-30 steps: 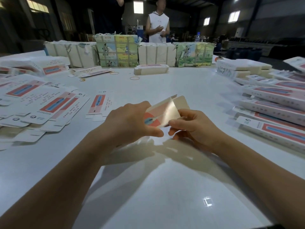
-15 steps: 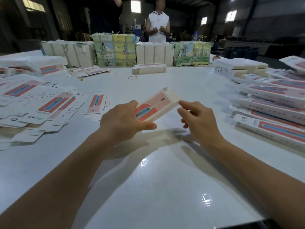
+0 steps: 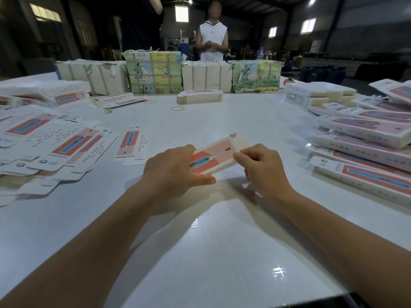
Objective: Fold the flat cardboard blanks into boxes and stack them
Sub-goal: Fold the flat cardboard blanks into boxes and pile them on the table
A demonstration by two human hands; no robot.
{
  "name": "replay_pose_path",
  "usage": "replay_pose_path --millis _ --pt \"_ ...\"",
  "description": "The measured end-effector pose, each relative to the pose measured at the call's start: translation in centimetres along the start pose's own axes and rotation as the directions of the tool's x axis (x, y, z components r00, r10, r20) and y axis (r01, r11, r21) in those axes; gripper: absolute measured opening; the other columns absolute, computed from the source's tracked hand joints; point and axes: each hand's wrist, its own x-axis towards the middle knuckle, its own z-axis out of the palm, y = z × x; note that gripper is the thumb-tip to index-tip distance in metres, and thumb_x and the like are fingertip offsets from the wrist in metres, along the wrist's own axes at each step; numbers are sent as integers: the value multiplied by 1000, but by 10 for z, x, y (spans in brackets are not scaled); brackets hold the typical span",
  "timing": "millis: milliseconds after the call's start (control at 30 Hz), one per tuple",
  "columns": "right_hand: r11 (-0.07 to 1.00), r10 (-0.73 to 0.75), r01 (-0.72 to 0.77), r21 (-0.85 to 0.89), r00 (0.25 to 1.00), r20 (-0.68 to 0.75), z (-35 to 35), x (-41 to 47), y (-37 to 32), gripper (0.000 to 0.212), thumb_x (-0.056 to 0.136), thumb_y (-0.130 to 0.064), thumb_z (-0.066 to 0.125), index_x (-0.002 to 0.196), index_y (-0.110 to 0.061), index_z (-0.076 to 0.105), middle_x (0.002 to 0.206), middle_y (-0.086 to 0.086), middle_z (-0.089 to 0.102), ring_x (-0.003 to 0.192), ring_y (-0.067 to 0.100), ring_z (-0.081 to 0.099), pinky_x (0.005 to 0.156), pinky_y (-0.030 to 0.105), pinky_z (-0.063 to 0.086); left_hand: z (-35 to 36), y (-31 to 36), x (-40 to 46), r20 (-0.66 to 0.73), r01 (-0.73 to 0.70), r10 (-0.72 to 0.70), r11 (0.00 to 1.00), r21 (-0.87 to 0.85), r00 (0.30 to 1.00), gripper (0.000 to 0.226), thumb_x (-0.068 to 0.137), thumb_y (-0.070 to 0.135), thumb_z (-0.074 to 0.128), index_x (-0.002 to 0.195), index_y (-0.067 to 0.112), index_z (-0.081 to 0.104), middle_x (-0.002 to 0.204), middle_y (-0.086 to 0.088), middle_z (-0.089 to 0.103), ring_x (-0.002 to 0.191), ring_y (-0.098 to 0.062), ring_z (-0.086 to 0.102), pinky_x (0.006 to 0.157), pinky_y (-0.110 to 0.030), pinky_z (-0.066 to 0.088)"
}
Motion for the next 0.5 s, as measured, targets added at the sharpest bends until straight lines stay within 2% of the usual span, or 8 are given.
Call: replay_pose_path --millis 67,100,167,233,333,400,467,500 --pt "999 -28 28 -30 1000 -5 0 1 0 20 91 -13 59 82 -28 68 84 2 58 65 13 53 62 24 43 0 0 0 -10 -4 4 1000 10 1000 50 69 71 62 100 35 44 88 17 53 65 -10 56 55 -19 43" --pt "998 -44 44 -47 999 -1 0 1 0 20 91 -11 58 99 -26 67 84 2 59 66 13 54 63 24 46 0 1 -1 -15 -11 12 1000 26 1000 51 68 71 61 99 35 44 89 17 53 64 -9 56 55 -19 42" --pt "998 -27 30 -64 999 39 -1 2 1 49 92 -9 56 138 -25 45 81 3 57 67 13 55 64 25 48 0 3 -2 -33 -28 30 998 59 999 51 68 72 61 99 34 44 89 16 53 65 -9 55 56 -20 44" --pt "998 44 -39 -49 993 111 -2 4 4 63 94 -9 55 149 -24 28 84 5 57 67 12 52 64 26 46 1 5 -5 -52 -44 49 995 87 997 51 68 71 62 99 33 47 90 14 56 67 -9 55 60 -23 47" --pt "997 72 -67 -46 991 113 -2 3 4 47 92 -10 55 137 -19 49 87 3 63 65 10 52 65 26 43 2 7 -7 -69 -54 63 991 125 996 51 69 72 60 99 33 48 91 13 57 69 -8 54 60 -23 46" --pt "999 41 -43 18 996 74 0 2 2 25 91 -7 54 110 -19 66 82 -2 68 59 3 56 59 18 44 2 9 -6 -78 -42 52 992 117 996 53 70 72 60 102 31 49 94 12 58 72 -9 55 62 -25 47" --pt "998 19 -25 65 996 82 1 -1 1 28 92 -5 51 87 -26 69 77 -7 71 53 -2 56 52 11 42 3 12 -5 -87 -30 42 992 125 995 56 70 72 60 106 30 50 97 11 58 75 -10 56 66 -28 50" --pt "997 19 -25 73 996 91 1 -1 1 32 92 -4 50 83 -28 69 76 -8 71 52 -2 55 51 11 42 3 14 -5 -92 -29 41 991 130 995 57 70 72 60 106 29 50 97 10 59 76 -11 56 67 -29 50"
